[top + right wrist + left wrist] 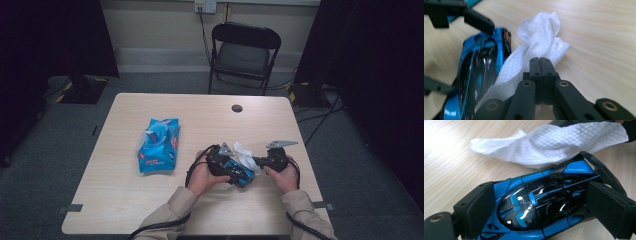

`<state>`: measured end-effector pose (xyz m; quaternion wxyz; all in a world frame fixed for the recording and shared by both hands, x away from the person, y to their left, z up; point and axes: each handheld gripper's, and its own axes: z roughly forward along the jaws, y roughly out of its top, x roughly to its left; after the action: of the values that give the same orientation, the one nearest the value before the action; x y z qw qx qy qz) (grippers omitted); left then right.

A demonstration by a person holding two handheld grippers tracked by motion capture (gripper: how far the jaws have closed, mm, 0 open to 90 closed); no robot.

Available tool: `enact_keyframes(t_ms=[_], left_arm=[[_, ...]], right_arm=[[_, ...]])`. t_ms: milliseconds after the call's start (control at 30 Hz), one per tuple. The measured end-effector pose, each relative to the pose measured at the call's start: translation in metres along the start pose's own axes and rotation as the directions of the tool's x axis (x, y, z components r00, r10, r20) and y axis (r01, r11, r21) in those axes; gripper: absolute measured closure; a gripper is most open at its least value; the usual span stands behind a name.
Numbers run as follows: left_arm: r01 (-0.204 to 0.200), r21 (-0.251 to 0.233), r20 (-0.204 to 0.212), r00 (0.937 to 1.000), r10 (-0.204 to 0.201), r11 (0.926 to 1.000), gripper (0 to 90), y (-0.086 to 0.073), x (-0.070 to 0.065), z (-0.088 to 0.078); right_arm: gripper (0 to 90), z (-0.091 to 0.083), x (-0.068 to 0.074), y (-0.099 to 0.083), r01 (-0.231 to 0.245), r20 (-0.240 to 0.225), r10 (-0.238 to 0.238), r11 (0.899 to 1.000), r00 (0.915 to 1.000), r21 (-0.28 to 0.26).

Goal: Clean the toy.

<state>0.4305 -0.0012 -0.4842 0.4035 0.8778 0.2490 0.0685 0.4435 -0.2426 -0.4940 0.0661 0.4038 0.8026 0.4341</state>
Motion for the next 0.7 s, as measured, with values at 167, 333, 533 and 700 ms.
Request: enact_keyframes(t_ms=[167,333,533,700], left_arm=[[0.001,-0.005,0.000,1.0000,-0.001,1.0000,8.8,-0.001,0.000,0.000],[0.001,-0.006,0.002,1.0000,-0.001,1.0000,8.8,-0.001,0.000,0.000],[0.001,-0.006,0.002,1.0000,-0.001,1.0000,8.8,-0.001,0.000,0.000],[0.003,-0.005,0.003,1.0000,-0.002,1.0000,8.8,-0.001,0.000,0.000]], right_arm=[[90.0,0.008,-0.001,0.011,-0.015,0.009,0.015,1.000,0.9998,-0.017],[90.0,0.025,0.005,0.024,-0.019,-0.002,0.019,1.000,0.9998,-0.024],[90.0,0.044,0.015,0.036,0.020,-0.009,-0.020,1.000,0.9998,0.013],[90.0,0.054,0.020,0.042,0.032,-0.016,-0.032,0.999,0.9994,0.033]])
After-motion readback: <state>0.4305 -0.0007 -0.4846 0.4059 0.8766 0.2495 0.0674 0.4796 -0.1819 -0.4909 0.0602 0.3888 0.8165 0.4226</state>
